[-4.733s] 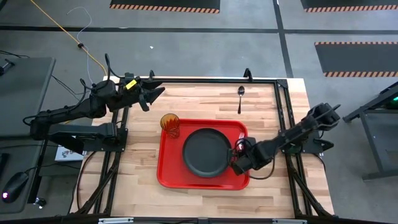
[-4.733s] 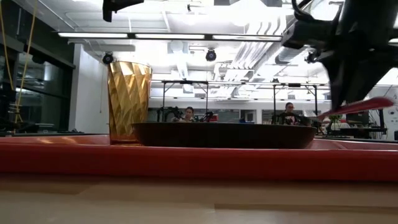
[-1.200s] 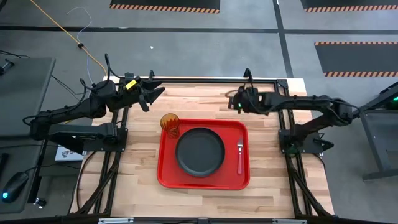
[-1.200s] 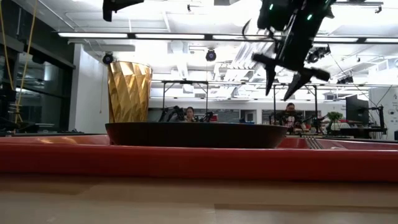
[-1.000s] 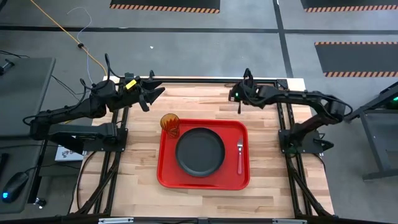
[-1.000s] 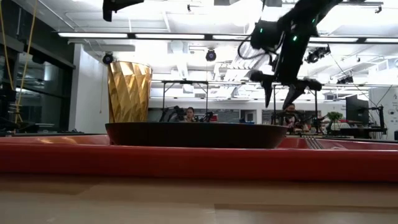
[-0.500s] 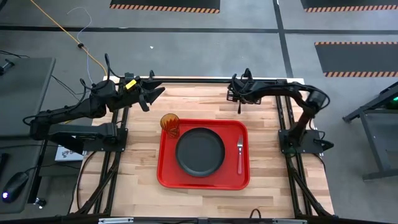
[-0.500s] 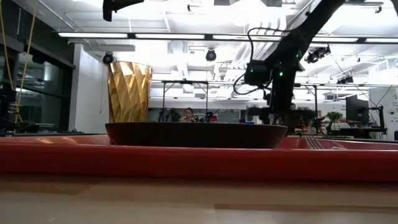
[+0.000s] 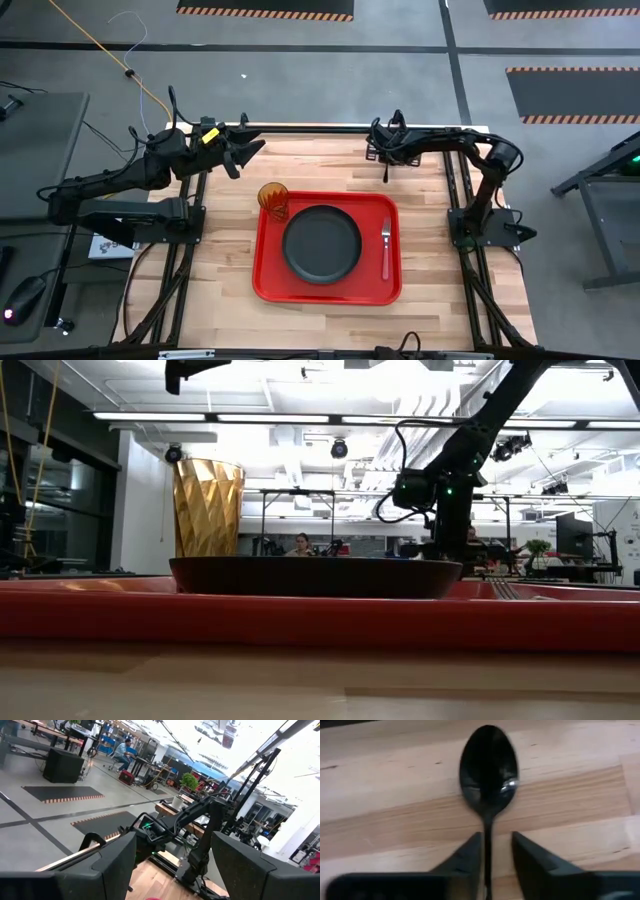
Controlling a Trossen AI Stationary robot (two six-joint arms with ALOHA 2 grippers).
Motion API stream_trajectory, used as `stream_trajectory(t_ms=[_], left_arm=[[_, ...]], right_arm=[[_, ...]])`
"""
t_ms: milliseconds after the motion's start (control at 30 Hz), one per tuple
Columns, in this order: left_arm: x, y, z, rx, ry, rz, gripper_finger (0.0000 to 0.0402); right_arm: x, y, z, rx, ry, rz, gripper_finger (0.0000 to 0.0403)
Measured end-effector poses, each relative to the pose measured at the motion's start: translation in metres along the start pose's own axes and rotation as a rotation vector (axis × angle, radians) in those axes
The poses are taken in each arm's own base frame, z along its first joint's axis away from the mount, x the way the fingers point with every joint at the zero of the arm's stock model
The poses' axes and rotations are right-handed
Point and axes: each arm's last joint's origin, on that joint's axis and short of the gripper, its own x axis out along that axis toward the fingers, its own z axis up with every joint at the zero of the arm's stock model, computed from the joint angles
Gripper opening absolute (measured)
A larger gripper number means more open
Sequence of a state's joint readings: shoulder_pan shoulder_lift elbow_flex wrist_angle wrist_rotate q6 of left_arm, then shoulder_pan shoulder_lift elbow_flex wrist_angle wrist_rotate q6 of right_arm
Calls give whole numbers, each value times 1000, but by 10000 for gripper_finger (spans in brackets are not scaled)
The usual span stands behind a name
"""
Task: Pick and place plate/cup/fork/spoon on tray
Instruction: Put the black spoon between the black plate and the pink fork on the red tray
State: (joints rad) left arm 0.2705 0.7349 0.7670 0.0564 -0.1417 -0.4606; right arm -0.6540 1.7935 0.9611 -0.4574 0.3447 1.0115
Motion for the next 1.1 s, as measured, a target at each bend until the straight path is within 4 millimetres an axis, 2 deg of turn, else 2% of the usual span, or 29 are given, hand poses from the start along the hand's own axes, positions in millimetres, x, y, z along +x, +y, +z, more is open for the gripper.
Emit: stream_trajectory(t_ms=[67, 133, 267, 367, 467, 667, 767, 833, 967, 1100], left_arm=[[0, 0, 0, -7, -1, 0, 248], [0, 0, 0, -25, 0, 0, 248], [0, 0, 0, -33, -1, 0, 248], [0, 0, 0, -33, -2, 2, 248], [0, 0, 0, -34, -3, 3, 248], [0, 0, 0, -34, 0, 9, 248], [0, 1, -1, -33, 5, 12, 248], [0, 1, -1, -33, 5, 12, 248], [0, 1, -1, -32, 4, 12, 248], [0, 1, 0, -32, 2, 13, 248]], right_arm=[[1, 1, 0, -19, 0, 1, 44], [1, 1, -1, -55, 3, 5, 13], [-1, -2, 1, -99, 15, -1, 15], [-12, -5, 4, -157, 7, 15, 4], [-32, -8, 10, -167, -24, 54, 4], [-78, -9, 1, -215, -45, 163, 2], [-104, -6, -16, -244, -14, 264, 1], [-121, -3, -34, -261, 8, 312, 1], [-153, 2, -80, -223, 61, 407, 1], [-176, 3, -135, -144, 101, 459, 0]])
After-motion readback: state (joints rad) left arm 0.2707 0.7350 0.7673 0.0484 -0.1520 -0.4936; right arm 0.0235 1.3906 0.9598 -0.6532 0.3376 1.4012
